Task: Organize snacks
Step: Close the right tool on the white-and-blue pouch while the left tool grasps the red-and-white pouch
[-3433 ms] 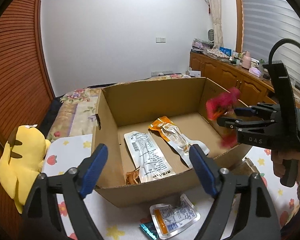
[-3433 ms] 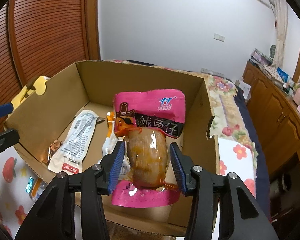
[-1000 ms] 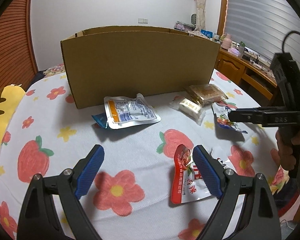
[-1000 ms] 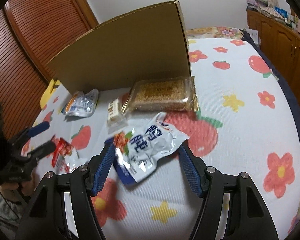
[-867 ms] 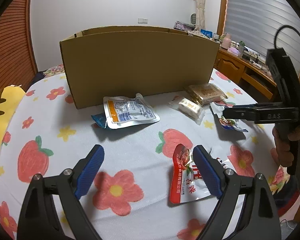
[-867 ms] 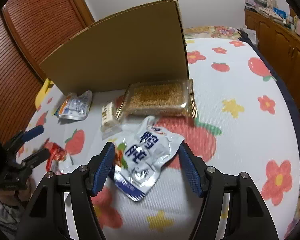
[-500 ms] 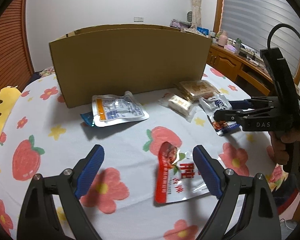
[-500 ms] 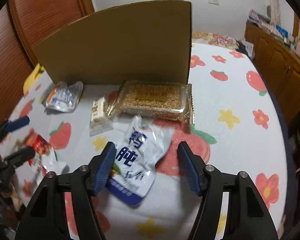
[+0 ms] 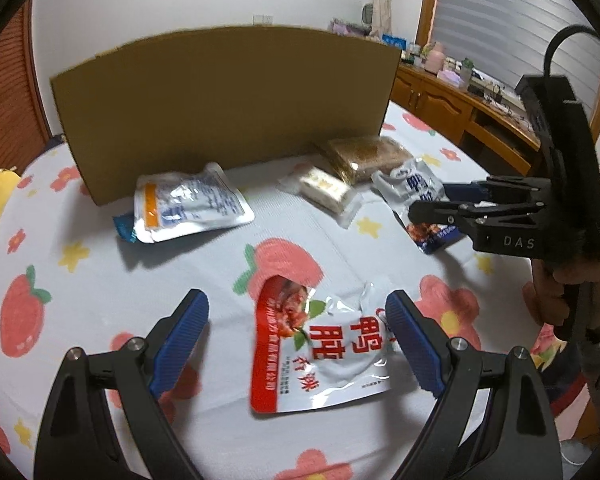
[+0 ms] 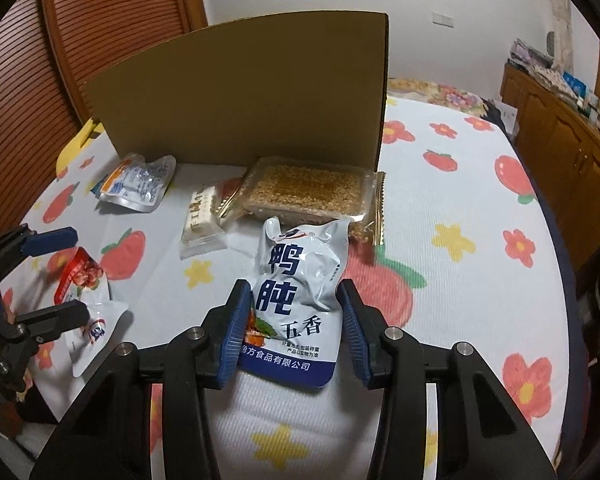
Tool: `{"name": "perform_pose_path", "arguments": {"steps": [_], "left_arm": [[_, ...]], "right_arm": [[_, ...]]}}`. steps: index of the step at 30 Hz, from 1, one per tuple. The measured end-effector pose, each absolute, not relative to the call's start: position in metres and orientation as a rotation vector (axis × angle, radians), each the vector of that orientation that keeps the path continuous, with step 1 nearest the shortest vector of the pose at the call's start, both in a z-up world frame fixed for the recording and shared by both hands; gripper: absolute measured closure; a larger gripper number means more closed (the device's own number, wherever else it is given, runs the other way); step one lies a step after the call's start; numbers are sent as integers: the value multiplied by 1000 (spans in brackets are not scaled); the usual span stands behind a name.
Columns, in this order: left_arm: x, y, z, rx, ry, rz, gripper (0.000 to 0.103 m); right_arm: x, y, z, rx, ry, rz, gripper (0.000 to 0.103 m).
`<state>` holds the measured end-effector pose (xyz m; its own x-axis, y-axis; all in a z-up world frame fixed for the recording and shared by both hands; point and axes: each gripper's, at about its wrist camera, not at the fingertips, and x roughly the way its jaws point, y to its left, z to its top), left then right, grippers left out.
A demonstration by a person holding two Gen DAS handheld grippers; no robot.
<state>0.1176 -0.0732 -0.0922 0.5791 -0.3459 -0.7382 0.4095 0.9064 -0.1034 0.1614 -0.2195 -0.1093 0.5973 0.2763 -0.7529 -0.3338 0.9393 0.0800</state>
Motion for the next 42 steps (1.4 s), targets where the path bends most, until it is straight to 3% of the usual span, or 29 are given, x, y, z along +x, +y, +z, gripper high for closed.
{"name": "perform_pose_path", "arguments": {"steps": [7, 15, 33, 37, 41, 42], "left_arm": [[118, -82, -98, 118, 875, -425, 10], [117, -87, -101, 158, 902, -387, 0], [109, -78, -99, 157, 917, -425, 4], [101, -69, -96, 163, 881, -425, 21], [97, -58, -91, 129, 861, -424, 59], [97, -54, -91, 109, 864, -432, 60]], "right_arm": [[160, -216, -110, -91, 851, 349, 57], [160, -216, -110, -93, 850, 350, 56], [160, -215, -110, -97, 851, 351, 54], [159, -214, -111, -101, 851, 352, 53], [159, -214, -111, -103, 850, 352, 53], [159, -214, -112, -104, 850, 352, 53]]}}
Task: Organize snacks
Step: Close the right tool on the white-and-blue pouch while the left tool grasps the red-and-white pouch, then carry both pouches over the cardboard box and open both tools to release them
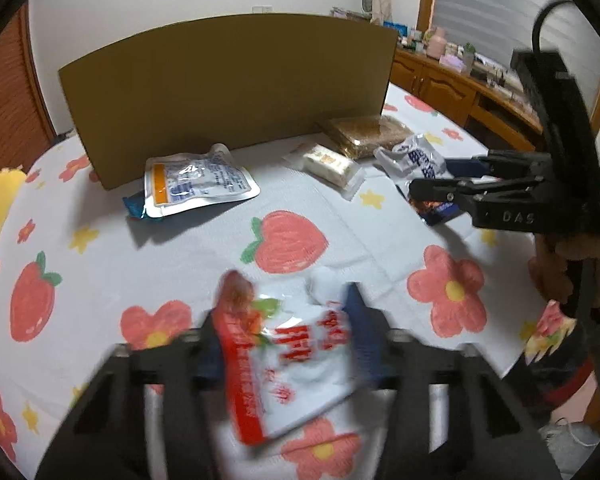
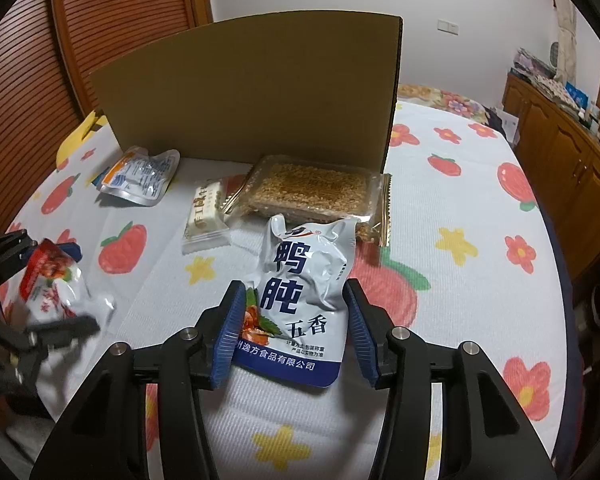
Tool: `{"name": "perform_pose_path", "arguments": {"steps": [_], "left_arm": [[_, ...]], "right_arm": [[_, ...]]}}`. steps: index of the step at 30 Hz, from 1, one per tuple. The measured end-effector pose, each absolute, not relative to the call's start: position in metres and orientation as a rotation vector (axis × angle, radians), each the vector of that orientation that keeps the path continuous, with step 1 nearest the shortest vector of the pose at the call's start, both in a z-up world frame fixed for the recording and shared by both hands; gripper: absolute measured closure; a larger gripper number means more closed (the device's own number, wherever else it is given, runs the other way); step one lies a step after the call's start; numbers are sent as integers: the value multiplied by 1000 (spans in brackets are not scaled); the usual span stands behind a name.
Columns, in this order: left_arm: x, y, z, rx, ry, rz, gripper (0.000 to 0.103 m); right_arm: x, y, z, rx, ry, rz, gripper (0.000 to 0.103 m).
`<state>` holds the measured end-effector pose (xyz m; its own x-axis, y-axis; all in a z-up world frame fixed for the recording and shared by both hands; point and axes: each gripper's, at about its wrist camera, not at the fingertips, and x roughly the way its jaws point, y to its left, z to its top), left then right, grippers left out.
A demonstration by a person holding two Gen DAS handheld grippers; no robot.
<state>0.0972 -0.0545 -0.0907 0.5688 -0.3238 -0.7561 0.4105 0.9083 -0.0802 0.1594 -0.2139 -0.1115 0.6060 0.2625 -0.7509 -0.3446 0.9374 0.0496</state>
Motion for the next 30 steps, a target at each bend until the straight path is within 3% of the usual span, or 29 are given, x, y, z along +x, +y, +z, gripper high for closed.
{"name": "perform_pose_path", "arguments": {"steps": [11, 15, 28, 29, 30], "left_arm": [[91, -37, -84, -5, 823, -483, 74], [86, -37, -78, -9, 788, -493, 78], [83, -35, -70, -13, 746, -487, 81], [83, -34, -68, -17, 739, -487, 90], [82, -33, -67, -29, 734, -495, 90]], "right_arm": [[159, -213, -112, -104, 850, 352, 52], [158, -215, -110, -96, 843, 346, 59], [139, -216, -98, -90, 812, 391, 62], [137, -216, -97, -92, 807, 391, 62], [135, -216, -95, -90, 801, 390, 62]]}}
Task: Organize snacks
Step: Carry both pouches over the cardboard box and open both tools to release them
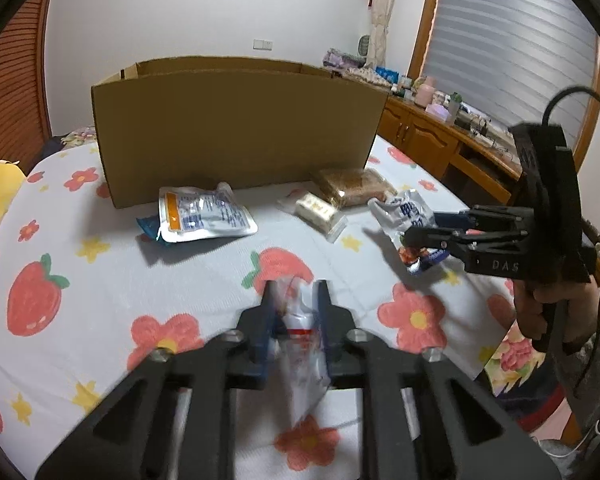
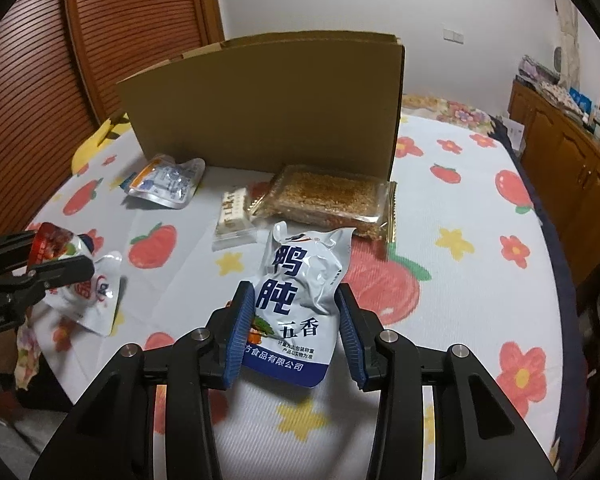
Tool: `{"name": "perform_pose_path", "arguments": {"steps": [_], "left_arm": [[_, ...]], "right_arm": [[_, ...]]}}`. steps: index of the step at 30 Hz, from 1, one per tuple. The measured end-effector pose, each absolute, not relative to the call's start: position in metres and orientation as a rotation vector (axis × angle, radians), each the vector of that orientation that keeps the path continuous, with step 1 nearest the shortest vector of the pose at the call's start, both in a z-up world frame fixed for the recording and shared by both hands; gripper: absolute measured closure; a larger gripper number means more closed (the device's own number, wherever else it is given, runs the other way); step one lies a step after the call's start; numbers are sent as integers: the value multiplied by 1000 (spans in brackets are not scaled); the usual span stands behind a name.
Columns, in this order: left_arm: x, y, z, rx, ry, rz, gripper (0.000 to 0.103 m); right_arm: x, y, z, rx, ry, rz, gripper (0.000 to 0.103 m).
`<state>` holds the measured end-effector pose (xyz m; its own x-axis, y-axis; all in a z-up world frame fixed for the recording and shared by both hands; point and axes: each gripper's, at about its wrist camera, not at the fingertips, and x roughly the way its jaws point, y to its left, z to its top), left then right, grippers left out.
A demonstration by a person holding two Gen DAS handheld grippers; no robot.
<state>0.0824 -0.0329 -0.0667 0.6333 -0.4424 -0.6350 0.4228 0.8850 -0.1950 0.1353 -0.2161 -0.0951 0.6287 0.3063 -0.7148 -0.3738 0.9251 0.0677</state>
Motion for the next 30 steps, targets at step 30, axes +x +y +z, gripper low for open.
{"name": "perform_pose_path", "arguments": {"steps": [30], "left_arm": [[92, -25, -16, -8, 591, -467, 94]], "right_arm": [[117, -215, -46, -72, 678, 417, 62]]}}
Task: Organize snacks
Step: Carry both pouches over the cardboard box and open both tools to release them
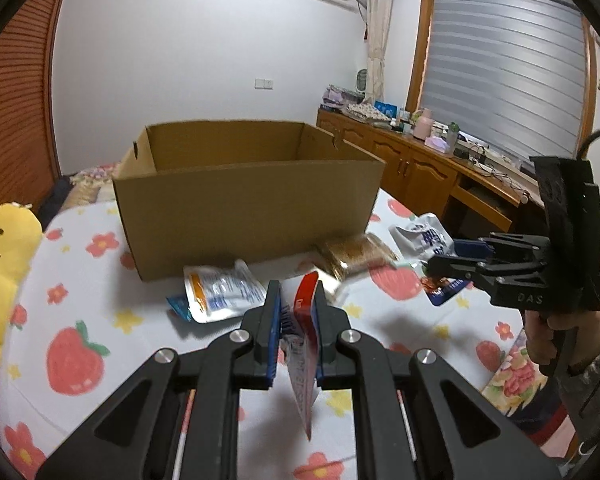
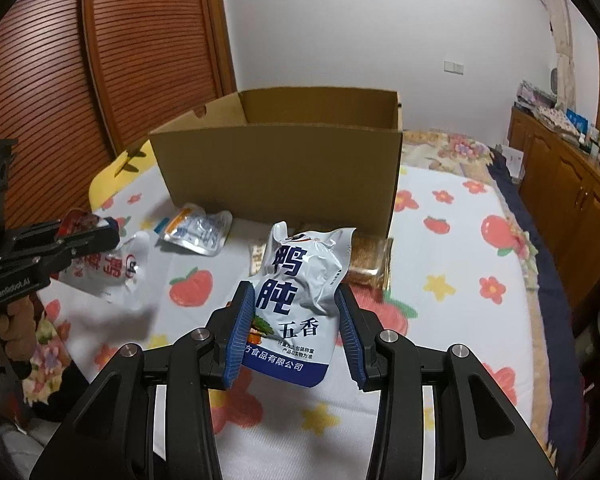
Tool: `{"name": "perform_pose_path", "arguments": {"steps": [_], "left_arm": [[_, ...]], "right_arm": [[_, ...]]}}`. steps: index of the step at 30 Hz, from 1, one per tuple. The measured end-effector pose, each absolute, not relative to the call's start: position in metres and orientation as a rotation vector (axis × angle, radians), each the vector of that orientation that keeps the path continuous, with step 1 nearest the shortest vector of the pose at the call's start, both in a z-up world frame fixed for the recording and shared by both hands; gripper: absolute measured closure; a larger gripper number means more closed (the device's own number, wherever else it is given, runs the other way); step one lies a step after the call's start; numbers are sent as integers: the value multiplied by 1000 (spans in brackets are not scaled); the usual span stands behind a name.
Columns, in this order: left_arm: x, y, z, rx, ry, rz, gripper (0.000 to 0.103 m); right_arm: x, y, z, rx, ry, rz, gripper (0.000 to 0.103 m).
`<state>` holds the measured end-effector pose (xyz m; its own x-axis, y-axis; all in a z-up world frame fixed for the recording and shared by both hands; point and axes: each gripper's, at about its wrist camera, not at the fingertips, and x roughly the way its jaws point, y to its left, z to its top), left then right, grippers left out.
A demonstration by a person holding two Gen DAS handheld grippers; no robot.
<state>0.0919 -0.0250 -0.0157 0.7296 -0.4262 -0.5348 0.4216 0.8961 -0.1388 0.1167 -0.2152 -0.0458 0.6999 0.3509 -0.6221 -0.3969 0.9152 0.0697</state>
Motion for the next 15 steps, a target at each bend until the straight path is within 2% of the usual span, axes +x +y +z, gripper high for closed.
{"name": "perform_pose_path", "arguments": {"steps": [15], "left_arm": [[118, -17, 15, 41, 525, -429, 94]], "right_arm": [[130, -209, -12, -104, 607, 421, 62]]}}
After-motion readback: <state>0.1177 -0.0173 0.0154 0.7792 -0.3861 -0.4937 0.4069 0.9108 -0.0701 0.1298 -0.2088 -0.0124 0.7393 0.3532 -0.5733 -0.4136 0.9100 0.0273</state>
